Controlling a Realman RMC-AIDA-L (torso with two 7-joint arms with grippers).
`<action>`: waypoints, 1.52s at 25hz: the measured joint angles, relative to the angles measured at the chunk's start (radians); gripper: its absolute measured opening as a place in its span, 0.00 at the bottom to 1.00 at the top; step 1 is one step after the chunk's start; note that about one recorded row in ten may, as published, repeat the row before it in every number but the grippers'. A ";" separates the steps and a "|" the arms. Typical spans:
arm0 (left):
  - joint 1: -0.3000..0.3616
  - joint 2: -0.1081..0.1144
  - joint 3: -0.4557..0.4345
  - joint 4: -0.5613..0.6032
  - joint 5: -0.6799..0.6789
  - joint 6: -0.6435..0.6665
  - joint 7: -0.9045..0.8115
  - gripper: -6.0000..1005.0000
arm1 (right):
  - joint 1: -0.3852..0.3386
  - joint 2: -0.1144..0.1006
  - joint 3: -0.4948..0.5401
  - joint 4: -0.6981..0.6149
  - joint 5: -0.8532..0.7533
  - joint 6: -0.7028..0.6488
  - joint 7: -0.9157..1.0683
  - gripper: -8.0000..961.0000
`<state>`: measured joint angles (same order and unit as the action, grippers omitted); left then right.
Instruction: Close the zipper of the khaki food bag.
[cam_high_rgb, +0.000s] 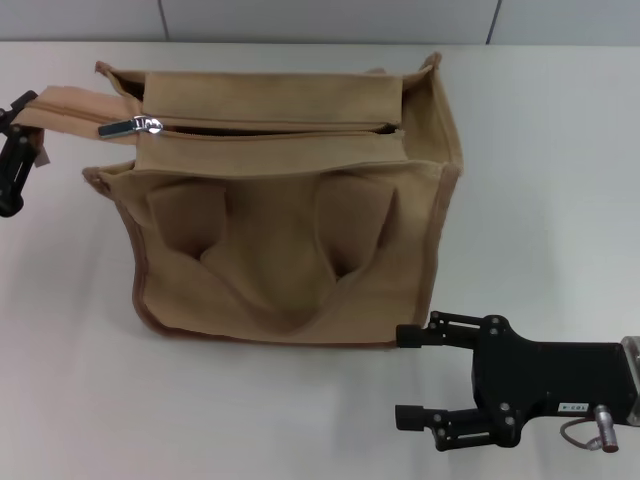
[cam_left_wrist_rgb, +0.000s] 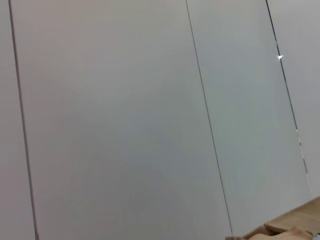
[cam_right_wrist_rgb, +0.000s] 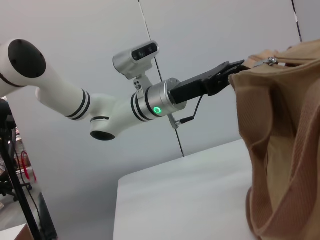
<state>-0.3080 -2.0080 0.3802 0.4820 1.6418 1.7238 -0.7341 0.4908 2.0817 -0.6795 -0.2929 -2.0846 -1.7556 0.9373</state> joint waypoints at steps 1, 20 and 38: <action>0.004 -0.005 0.000 0.000 -0.001 0.001 0.004 0.11 | 0.000 0.000 0.000 0.000 0.000 -0.028 0.000 0.86; 0.019 -0.056 -0.001 -0.060 -0.027 0.060 0.140 0.03 | 0.144 0.000 0.068 -0.045 0.146 -0.366 0.348 0.86; -0.042 -0.057 -0.006 -0.066 -0.042 0.173 0.070 0.04 | 0.486 0.008 -0.081 -0.089 0.213 0.015 0.810 0.86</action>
<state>-0.3496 -2.0648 0.3743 0.4162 1.5998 1.8969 -0.6639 0.9765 2.0892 -0.7601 -0.3822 -1.8713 -1.7403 1.7473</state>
